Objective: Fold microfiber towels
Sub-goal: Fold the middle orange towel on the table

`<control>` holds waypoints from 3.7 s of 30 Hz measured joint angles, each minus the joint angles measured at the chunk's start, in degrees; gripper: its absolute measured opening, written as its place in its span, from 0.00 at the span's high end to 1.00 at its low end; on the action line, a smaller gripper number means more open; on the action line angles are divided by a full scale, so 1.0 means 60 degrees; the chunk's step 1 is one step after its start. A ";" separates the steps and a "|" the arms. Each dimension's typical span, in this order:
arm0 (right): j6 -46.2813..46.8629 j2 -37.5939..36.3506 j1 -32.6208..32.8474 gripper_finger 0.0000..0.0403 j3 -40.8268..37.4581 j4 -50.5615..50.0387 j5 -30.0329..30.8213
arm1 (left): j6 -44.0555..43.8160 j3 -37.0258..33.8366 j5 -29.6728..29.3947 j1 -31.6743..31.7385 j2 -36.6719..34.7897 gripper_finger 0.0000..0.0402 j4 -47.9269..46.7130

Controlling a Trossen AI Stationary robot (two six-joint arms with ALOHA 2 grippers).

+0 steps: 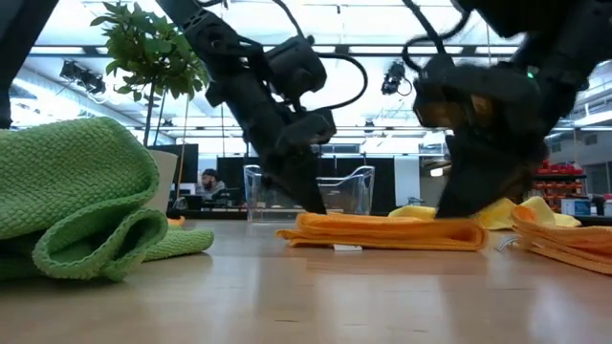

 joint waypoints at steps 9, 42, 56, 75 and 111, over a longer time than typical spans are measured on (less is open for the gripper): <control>-0.0550 0.0079 0.0228 1.00 -0.0025 0.0225 -0.0375 | 0.0295 0.0000 -0.0122 0.0408 -0.0188 0.99 -0.0652; -0.1525 -0.3522 -0.1673 0.68 -0.0654 -0.2442 -0.0087 | -0.1355 0.0004 0.0139 -0.0370 -0.1290 0.66 0.0076; 0.0274 -0.3944 -0.4153 0.54 -0.3558 0.1116 -0.2083 | -0.2634 0.0000 0.1193 0.0993 -0.0657 0.38 -0.0081; 0.0071 -0.2370 -0.4725 0.52 -0.3529 0.2898 -0.2473 | -0.2256 0.0036 0.1532 0.0764 0.0684 0.41 0.0506; -0.3548 -0.4325 -0.4319 0.99 -0.3044 0.1737 -0.1807 | 0.0675 -0.0013 0.1386 0.0592 -0.1524 0.97 0.0246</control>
